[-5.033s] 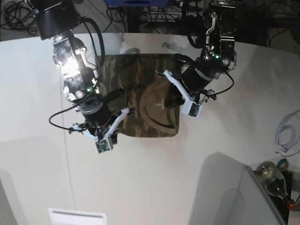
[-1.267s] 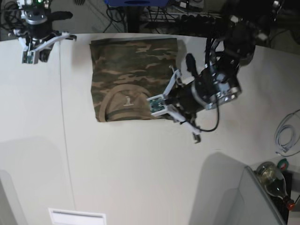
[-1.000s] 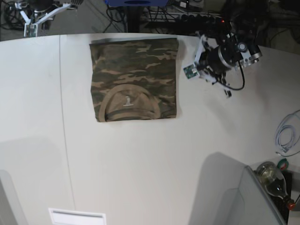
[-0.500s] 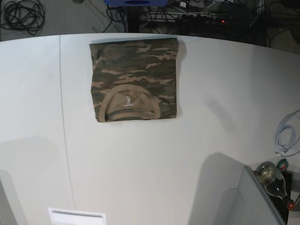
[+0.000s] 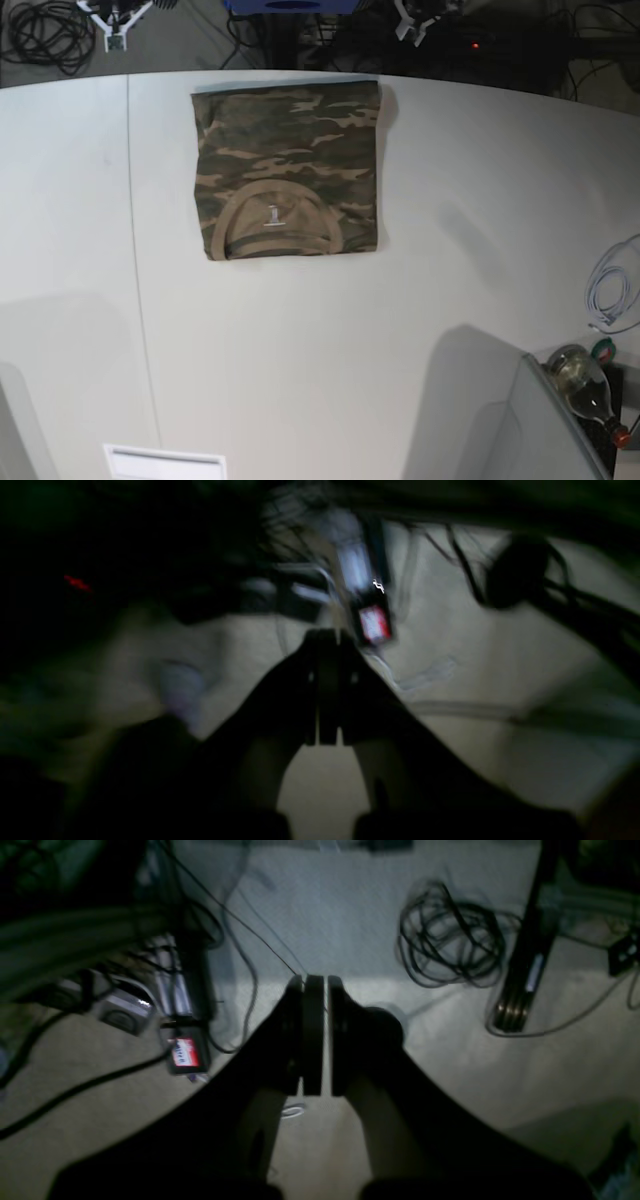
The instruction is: Layout the t-shirt on the table in an organized manner, then fold the t-shirt properly
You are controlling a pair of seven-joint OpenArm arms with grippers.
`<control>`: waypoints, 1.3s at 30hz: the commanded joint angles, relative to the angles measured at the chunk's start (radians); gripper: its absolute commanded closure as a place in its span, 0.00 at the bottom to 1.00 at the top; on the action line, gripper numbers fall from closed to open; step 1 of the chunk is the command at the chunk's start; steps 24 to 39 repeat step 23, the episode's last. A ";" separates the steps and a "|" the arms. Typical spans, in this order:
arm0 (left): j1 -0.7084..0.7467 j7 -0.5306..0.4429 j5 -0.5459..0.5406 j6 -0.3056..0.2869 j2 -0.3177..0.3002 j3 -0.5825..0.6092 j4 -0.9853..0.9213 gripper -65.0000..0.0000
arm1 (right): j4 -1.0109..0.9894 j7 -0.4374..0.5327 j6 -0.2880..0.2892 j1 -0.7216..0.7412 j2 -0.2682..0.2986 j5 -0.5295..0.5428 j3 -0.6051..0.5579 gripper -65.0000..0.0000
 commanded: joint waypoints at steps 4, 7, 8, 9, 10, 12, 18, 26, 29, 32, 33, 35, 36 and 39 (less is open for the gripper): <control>0.064 -0.006 0.000 0.097 0.003 0.003 0.091 1.00 | 0.003 0.005 -0.001 -0.013 0.005 -0.148 0.004 0.97; 0.052 -0.001 0.002 0.100 0.003 0.003 0.080 1.00 | 0.005 0.005 -0.002 -0.013 -0.021 -0.217 0.007 0.97; 0.044 -0.001 0.002 0.100 0.002 0.005 0.080 1.00 | 0.005 0.008 -0.002 -0.013 -0.026 -0.226 0.005 0.97; 0.038 -0.001 0.002 0.100 0.002 0.005 0.076 1.00 | 0.007 0.009 -0.002 -0.013 -0.029 -0.233 0.005 0.97; 0.034 -0.003 0.002 0.100 0.002 0.005 0.066 1.00 | 0.008 0.009 -0.002 -0.010 -0.046 -0.237 0.005 0.97; 0.032 -0.010 0.003 0.100 0.002 0.003 0.063 1.00 | 0.010 0.009 -0.002 0.000 -0.072 -0.245 0.004 0.97; 0.055 -0.004 0.003 0.100 -0.006 0.007 0.057 1.00 | 0.008 0.008 -0.002 0.005 -0.092 -0.249 0.004 0.97; 0.072 -0.009 0.002 0.100 -0.026 0.007 0.051 1.00 | 0.008 0.009 -0.002 0.010 -0.089 -0.249 0.004 0.97; 0.072 -0.009 0.002 0.100 -0.026 0.007 0.051 1.00 | 0.008 0.009 -0.002 0.010 -0.089 -0.249 0.004 0.97; 0.072 -0.009 0.002 0.100 -0.026 0.007 0.051 1.00 | 0.008 0.009 -0.002 0.010 -0.089 -0.249 0.004 0.97; 0.072 -0.009 0.002 0.100 -0.026 0.007 0.051 1.00 | 0.008 0.009 -0.002 0.010 -0.089 -0.249 0.004 0.97; 0.072 -0.009 0.002 0.100 -0.026 0.007 0.051 1.00 | 0.008 0.009 -0.002 0.010 -0.089 -0.249 0.004 0.97; 0.072 -0.009 0.002 0.100 -0.026 0.007 0.051 1.00 | 0.008 0.009 -0.002 0.010 -0.089 -0.249 0.004 0.97; 0.072 -0.009 0.002 0.100 -0.026 0.007 0.051 1.00 | 0.008 0.009 -0.002 0.010 -0.089 -0.249 0.004 0.97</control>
